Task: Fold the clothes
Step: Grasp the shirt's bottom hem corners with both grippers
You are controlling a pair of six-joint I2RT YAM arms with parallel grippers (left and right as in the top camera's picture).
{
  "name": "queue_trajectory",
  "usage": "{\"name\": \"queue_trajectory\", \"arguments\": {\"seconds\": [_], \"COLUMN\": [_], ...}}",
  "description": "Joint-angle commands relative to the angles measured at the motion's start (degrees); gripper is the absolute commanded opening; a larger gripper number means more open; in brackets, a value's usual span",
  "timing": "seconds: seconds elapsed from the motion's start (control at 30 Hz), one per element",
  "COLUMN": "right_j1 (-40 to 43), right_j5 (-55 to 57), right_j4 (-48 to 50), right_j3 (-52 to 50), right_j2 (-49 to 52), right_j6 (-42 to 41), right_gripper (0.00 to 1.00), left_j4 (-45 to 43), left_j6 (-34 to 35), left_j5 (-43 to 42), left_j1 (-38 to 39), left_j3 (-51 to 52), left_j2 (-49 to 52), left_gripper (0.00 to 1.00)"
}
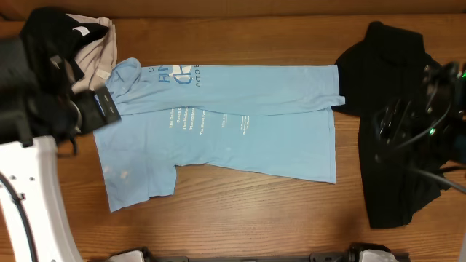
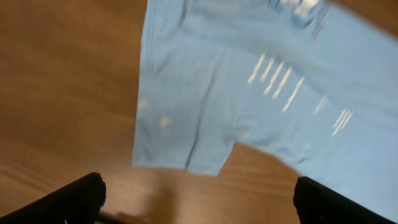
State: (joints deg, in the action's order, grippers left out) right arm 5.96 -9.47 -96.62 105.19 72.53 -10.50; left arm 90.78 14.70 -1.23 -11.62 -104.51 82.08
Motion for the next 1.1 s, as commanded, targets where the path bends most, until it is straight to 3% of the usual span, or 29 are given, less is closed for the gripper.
{"name": "queue_trajectory", "arguments": {"seconds": [0.0,0.07,0.27,0.4,0.53,0.83,1.07], "right_j1": [0.1,0.1,0.1,0.1,0.1,0.1,0.1], "right_j5": [0.3,0.3,-3.5,-6.1,-6.1,-6.1,-6.1], "right_j4": [2.5,5.6,19.1,25.2,27.3,29.6,29.8], "right_j3": [-10.9,-18.4,-39.1,-46.6,-49.7,-50.0,-50.0], "right_j2": [-3.3,-4.7,-5.4,-5.1,-4.9,-4.9,-4.9], "right_j6": [-0.8,-1.3,-1.6,-1.5,-1.5,-1.6,-1.6], "right_gripper": [0.66,0.61,0.56,0.52,0.51,0.5,0.5], "left_j4": [-4.6,-7.5,-16.1,-23.0,-26.0,-36.6,-46.1], "left_j6": [3.4,4.8,5.8,7.9,11.6,27.6,29.2], "left_j5": [0.5,0.3,-2.9,-4.8,-2.6,1.8,3.8], "left_j1": [0.0,0.0,0.0,0.0,0.0,0.0,0.0], "left_j3": [15.1,23.4,45.6,49.4,52.1,64.1,70.2], "left_j2": [-9.2,-12.9,-18.8,-17.8,-16.0,-11.0,-9.2], "left_gripper": [1.0,1.0,1.0,1.0,1.0,1.0,0.97]}}
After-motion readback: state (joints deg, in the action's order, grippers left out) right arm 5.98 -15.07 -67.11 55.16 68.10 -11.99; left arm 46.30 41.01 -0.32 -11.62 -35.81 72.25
